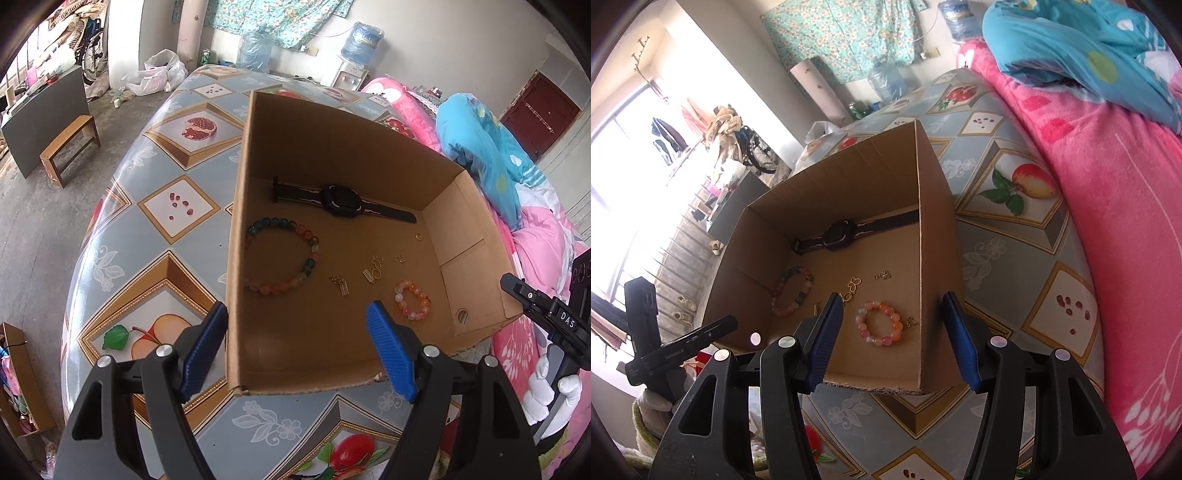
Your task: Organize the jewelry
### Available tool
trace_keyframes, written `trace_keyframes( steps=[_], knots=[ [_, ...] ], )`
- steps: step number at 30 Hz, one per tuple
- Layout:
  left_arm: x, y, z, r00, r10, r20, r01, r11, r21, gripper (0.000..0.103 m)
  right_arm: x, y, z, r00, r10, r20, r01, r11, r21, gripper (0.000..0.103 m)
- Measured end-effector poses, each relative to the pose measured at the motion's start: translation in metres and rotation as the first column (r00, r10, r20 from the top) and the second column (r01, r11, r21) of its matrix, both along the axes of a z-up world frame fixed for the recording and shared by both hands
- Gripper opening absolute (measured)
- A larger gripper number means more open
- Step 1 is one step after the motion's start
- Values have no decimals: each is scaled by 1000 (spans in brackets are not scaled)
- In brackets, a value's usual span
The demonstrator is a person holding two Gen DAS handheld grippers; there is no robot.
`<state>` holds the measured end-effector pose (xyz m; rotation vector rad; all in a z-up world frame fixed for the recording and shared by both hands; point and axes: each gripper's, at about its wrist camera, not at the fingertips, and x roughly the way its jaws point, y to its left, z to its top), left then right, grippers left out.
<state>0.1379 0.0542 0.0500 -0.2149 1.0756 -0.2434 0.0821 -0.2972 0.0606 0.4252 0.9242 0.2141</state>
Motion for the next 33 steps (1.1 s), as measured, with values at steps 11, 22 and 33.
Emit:
trace_keyframes(
  steps=[11,22,33],
  knots=[
    [-14,-8,0,1000,-9,-2,9,1000,21,76,-8,0,2,1000,-13,3,13,1000,-17,55],
    [-39,-16,1,1000,-17,-4,17,1000,13,77,-31,-7,2,999,-46,17,46,999,3,55],
    [-58,-19,4,1000,-24,-14,24,1000,2,77,-45,-10,1,997,-70,28,69,997,15,55]
  ],
)
